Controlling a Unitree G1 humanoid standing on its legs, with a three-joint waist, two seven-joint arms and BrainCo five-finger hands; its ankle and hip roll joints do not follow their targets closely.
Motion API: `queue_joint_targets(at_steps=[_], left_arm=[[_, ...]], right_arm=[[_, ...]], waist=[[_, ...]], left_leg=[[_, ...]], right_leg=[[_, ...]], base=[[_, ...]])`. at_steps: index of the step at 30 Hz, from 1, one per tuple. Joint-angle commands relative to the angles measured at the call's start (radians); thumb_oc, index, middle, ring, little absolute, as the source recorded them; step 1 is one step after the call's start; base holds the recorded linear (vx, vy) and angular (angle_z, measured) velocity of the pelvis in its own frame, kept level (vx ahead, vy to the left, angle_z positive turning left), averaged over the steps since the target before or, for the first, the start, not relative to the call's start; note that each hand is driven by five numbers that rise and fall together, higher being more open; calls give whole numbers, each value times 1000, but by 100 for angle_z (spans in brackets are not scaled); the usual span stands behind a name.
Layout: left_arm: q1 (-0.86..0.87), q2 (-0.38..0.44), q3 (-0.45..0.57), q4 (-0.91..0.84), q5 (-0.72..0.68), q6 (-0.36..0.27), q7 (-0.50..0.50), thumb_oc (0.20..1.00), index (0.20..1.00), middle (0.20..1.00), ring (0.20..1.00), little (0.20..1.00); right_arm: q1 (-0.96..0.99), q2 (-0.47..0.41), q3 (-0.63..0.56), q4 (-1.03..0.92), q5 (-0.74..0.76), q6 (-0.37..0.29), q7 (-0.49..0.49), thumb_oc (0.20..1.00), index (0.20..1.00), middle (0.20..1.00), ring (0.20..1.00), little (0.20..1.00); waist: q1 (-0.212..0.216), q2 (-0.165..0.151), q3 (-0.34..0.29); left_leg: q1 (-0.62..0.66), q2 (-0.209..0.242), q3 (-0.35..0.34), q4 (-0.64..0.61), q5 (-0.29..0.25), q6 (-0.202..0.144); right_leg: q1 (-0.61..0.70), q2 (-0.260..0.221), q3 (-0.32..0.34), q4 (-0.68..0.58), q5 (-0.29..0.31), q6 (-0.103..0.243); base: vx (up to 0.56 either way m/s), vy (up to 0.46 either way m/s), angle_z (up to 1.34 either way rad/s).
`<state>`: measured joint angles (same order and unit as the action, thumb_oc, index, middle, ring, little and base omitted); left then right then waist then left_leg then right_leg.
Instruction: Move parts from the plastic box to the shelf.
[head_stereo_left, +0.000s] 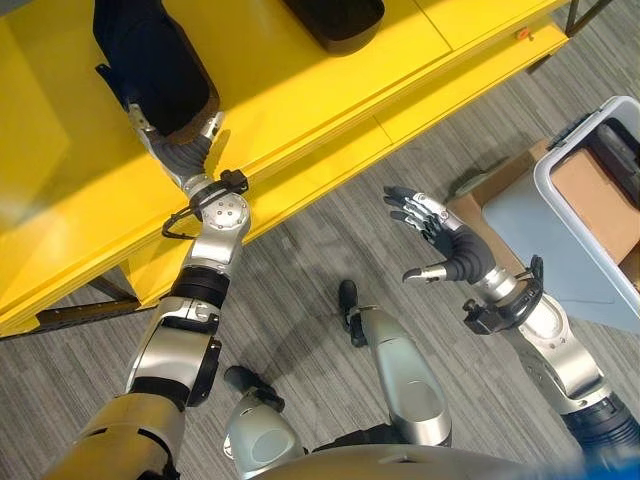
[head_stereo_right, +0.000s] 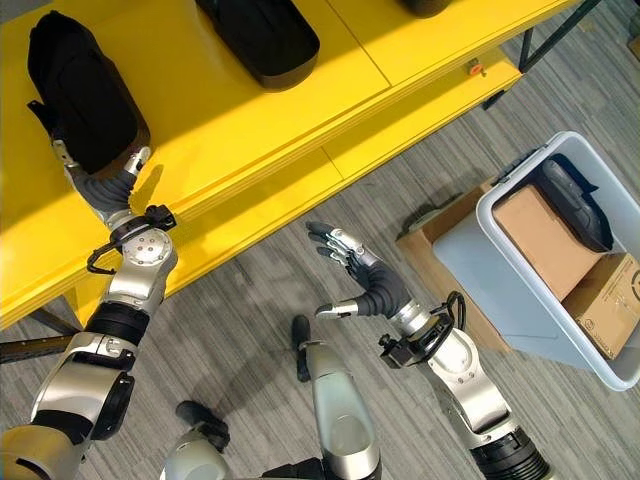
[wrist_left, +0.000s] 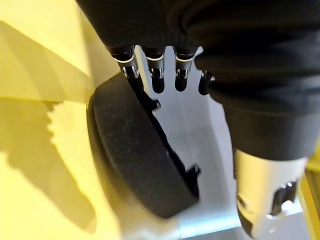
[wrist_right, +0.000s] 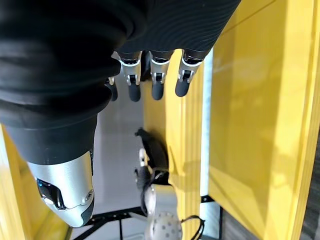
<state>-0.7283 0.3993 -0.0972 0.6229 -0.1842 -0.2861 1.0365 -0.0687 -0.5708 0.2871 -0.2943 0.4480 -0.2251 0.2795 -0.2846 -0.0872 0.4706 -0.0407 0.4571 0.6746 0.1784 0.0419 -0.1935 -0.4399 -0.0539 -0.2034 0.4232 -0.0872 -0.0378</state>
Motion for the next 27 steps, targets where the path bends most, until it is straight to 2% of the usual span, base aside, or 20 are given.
queue_joint_targets(at_steps=[1, 5, 8, 12, 16, 20, 21, 27], left_arm=[[35, 40, 53, 3, 59, -11, 148, 1000, 1000, 1000, 1000, 1000], [54, 26, 60, -22, 113, -7, 164, 1000, 1000, 1000, 1000, 1000], [57, 31, 47, -54, 197, -31, 160, 1000, 1000, 1000, 1000, 1000], [50, 66, -5, -133, 373, -44, 138, 1000, 1000, 1000, 1000, 1000], [5, 129, -72, -246, 555, -58, 161, 1000, 1000, 1000, 1000, 1000], [-59, 158, -94, -277, 507, -82, 146, 1000, 1000, 1000, 1000, 1000], [-92, 166, -105, -269, 460, -82, 123, 1000, 1000, 1000, 1000, 1000], [-154, 169, -120, -218, 415, -71, 97, 1000, 1000, 1000, 1000, 1000]], right_arm=[[17, 34, -9, -88, 9, -74, -26, 1000, 1000, 1000, 1000, 1000], [15, 42, 0, -93, -4, -70, -54, 1000, 1000, 1000, 1000, 1000], [16, 42, 0, -95, 1, -72, -64, 1000, 1000, 1000, 1000, 1000], [20, 35, -2, -92, -2, -81, -77, 1000, 1000, 1000, 1000, 1000], [29, 12, -1, -84, -15, -103, -83, 1000, 1000, 1000, 1000, 1000], [30, -6, 4, -63, -15, -121, -82, 1000, 1000, 1000, 1000, 1000], [24, -11, 11, -62, -18, -118, -85, 1000, 1000, 1000, 1000, 1000], [25, -12, 17, -92, -24, -95, -80, 1000, 1000, 1000, 1000, 1000]], waist=[[-8, -71, -17], [2, -74, -14], [8, -77, -10], [9, -74, -9], [1, -67, -14], [-9, -55, -21], [-16, -49, -24], [-37, -43, -34]], left_leg=[[-99, 77, -36, 149, -3, -17], [-104, 75, -45, 149, -6, -16], [-110, 74, -50, 151, -14, -12], [-110, 68, -50, 145, -17, -6], [-106, 56, -48, 140, -24, -1], [-106, 44, -48, 139, -30, 4], [-105, 39, -48, 137, -31, 6], [-98, 40, -35, 129, -27, 2]], right_leg=[[41, -66, 0, -1, -86, 121], [41, -68, -6, 1, -86, 121], [40, -72, -9, 4, -85, 121], [40, -76, -11, 4, -83, 121], [42, -78, -5, 6, -82, 120], [37, -75, 8, 12, -84, 121], [35, -73, 16, 14, -86, 124], [28, -67, 32, 10, -86, 128]], base=[[0, 0, 0], [-3, -20, 7], [-6, -10, 4], [-8, 6, 5], [-4, 48, 7], [3, 49, -3], [0, 38, -4], [-1, 7, -1]])
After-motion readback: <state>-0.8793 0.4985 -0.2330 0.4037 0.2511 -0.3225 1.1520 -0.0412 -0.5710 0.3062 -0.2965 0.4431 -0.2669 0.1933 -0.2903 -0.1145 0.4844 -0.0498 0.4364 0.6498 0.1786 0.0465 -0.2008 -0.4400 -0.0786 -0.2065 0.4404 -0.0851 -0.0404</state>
